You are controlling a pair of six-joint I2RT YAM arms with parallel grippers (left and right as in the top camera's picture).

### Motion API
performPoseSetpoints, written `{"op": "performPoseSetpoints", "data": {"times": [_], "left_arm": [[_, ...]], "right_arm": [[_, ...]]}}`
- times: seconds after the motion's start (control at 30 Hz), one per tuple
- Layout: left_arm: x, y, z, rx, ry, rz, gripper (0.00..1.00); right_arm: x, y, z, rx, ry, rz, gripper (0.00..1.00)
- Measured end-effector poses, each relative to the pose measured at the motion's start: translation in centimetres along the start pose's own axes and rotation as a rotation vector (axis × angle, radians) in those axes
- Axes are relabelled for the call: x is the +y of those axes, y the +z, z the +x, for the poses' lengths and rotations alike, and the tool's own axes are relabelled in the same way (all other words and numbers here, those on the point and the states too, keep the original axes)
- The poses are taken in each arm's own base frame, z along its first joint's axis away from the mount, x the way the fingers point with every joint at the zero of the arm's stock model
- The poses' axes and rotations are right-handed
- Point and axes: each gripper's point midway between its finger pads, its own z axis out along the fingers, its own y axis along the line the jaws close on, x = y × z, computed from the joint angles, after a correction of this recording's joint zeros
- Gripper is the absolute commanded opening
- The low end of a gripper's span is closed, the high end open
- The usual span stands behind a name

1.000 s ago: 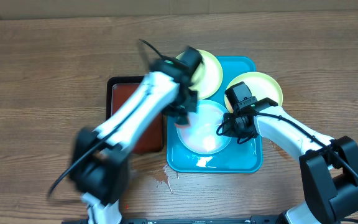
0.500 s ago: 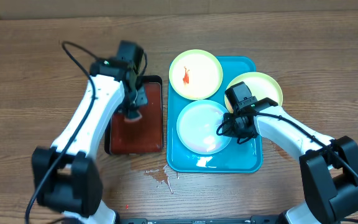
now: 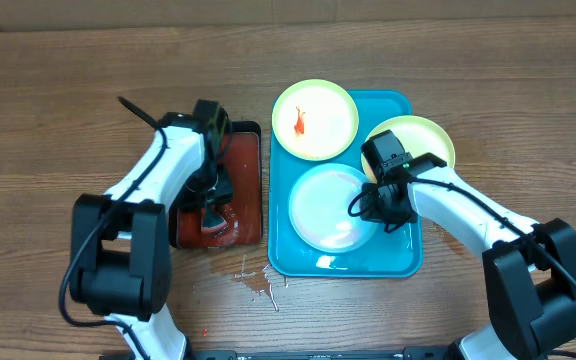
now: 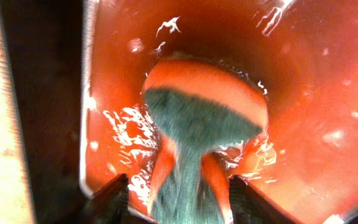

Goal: Clean dirty plates on tray and stack at the side
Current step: 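Return the sponge to the red tray with the left gripper, then lift the white plate with the right gripper and carry it right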

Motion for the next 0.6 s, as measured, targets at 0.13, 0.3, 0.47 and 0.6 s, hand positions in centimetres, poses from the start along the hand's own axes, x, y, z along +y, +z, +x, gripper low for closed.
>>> {"op": "performPoseSetpoints", "data": {"times": [0.13,0.3,0.47,0.6], "left_arm": [[0.9,-3.6,-1.0,-0.048,-0.059,0.083,0.74],[2.9,-10.5,-2.8,-0.191,-0.136,0.233,0.85],[5.2,-16.8,-3.0,-0.339,-0.179,0.374,0.86],[5.8,-19.9,-2.0,-0.412,-0.158,0.443,0.87]], "right_arm": [[-0.7,-2.8,-0.9,0.004,-0.011,0.072,0.04],[1.1,-7.9,-4.7,-0.108,-0.091,0.067,0.04],[6.0,-12.2,-7.4,-0.277,-0.278,0.011,0.04],[11.2,-13.8,-7.4,-0.418,-0.430,-0.022,0.04]]}}
